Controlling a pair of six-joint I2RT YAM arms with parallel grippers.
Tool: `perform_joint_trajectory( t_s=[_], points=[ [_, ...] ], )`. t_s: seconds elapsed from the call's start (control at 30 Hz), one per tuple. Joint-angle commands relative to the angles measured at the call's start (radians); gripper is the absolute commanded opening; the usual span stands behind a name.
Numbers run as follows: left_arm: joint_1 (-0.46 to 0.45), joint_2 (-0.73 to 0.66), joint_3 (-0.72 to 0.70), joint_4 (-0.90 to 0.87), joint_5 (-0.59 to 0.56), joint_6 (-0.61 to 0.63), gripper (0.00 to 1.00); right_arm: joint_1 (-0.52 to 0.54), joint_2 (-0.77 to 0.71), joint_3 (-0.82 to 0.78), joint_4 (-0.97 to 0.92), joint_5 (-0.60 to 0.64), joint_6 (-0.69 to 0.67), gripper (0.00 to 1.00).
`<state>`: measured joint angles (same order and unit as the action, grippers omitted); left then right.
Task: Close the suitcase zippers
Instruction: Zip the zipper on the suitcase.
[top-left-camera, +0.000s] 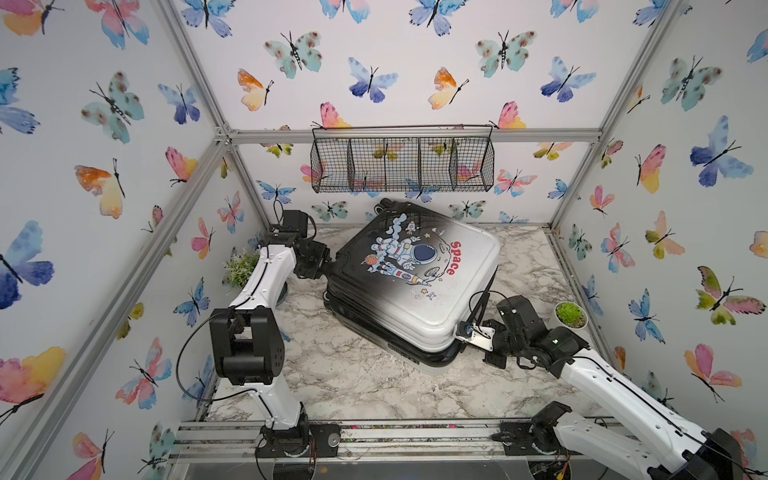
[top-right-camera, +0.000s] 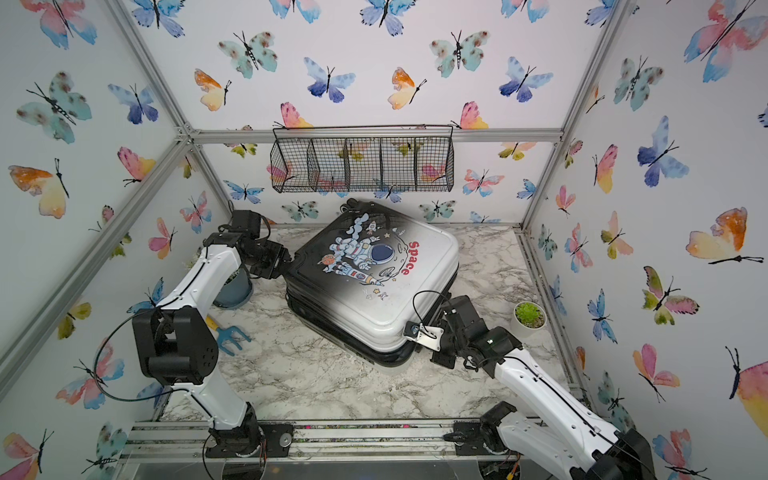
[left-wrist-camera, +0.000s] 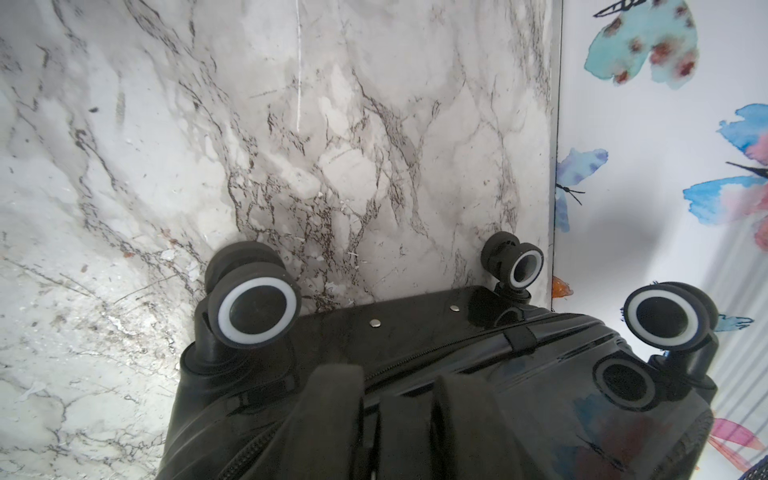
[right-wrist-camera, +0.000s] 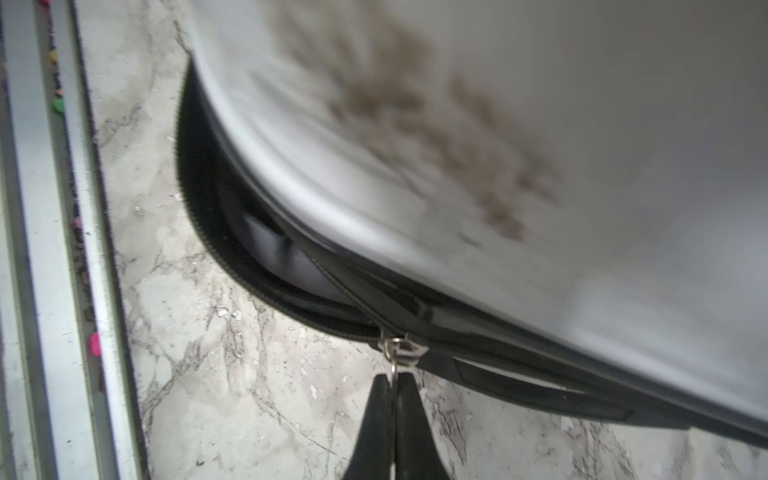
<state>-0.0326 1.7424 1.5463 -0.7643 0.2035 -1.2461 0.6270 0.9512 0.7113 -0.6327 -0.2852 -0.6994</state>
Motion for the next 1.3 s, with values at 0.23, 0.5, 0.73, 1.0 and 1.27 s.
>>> perform_joint_trajectory(
  t_s=[0.23, 0.5, 0.73, 1.0, 1.27],
  points=[
    [-0.032, -0.020, 0.062, -0.007, -0.034, -0.258, 0.00, 0.309, 0.043, 0.032, 0.062, -0.078, 0.221, 0.01],
    [-0.053, -0.055, 0.020, 0.002, -0.045, -0.279, 0.00, 0.560, 0.149, 0.041, 0.338, 0.077, 0.502, 0.01],
    [-0.054, -0.095, -0.011, -0.032, -0.056, -0.251, 0.00, 0.610, 0.217, 0.083, 0.661, 0.136, 0.671, 0.01],
    [-0.051, -0.250, -0.110, -0.096, -0.087, -0.199, 0.00, 0.617, 0.294, 0.143, 0.610, 0.397, 0.742, 0.01],
    [-0.049, -0.431, -0.334, -0.090, -0.054, -0.193, 0.00, 0.484, 0.174, 0.105, 0.404, 0.479, 0.641, 0.02]
  ],
)
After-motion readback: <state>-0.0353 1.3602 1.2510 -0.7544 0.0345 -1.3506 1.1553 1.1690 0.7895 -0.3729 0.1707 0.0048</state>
